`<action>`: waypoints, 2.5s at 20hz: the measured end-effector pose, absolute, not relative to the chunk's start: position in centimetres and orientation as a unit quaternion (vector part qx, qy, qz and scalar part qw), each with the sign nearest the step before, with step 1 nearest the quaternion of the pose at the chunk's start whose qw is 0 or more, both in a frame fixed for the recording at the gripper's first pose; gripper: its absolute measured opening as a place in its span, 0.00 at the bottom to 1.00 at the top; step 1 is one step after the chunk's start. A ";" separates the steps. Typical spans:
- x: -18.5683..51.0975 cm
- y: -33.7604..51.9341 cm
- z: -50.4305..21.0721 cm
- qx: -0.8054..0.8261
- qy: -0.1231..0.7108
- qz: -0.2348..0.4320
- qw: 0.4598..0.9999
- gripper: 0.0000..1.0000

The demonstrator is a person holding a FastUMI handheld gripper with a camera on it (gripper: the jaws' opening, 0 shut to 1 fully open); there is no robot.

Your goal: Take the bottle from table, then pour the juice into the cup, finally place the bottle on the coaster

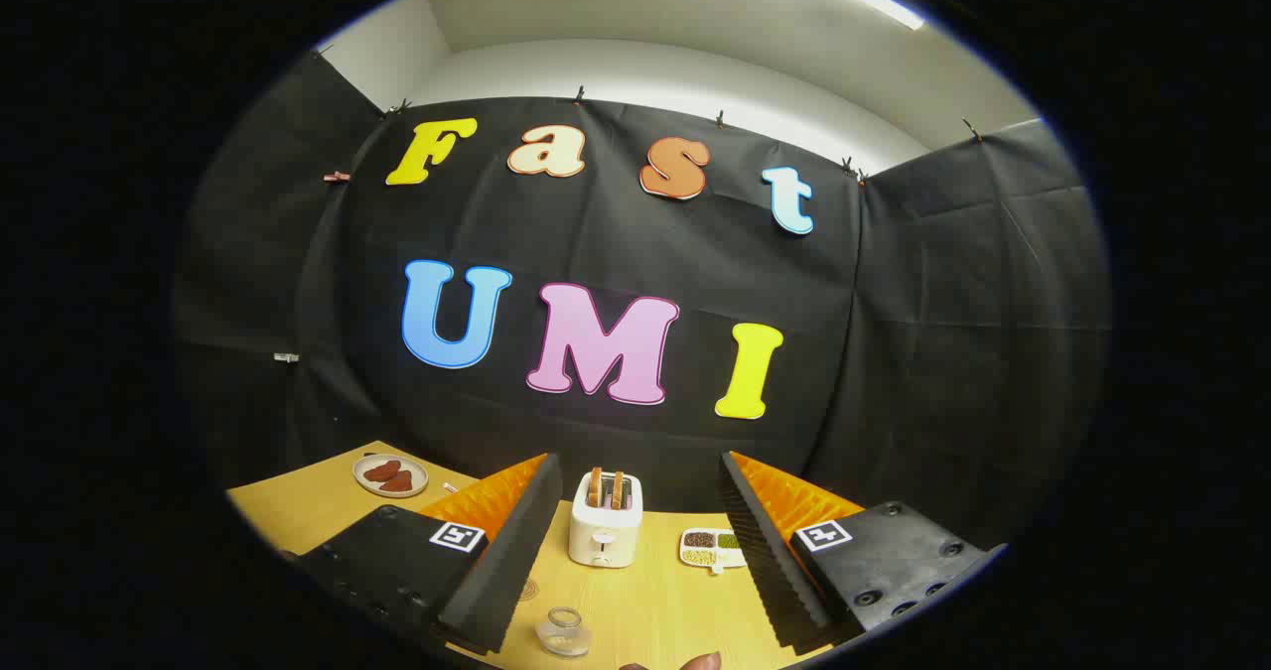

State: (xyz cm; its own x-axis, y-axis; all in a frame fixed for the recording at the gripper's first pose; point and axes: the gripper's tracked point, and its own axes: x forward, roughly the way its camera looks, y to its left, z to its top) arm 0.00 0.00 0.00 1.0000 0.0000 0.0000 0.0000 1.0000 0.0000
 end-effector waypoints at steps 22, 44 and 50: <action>-0.6 2.9 -2.2 0.007 -0.012 0.029 0.999 0.97; -1.9 7.5 -29.3 0.027 0.123 0.076 0.989 0.98; -0.8 8.1 -32.6 0.049 0.144 0.071 0.986 0.97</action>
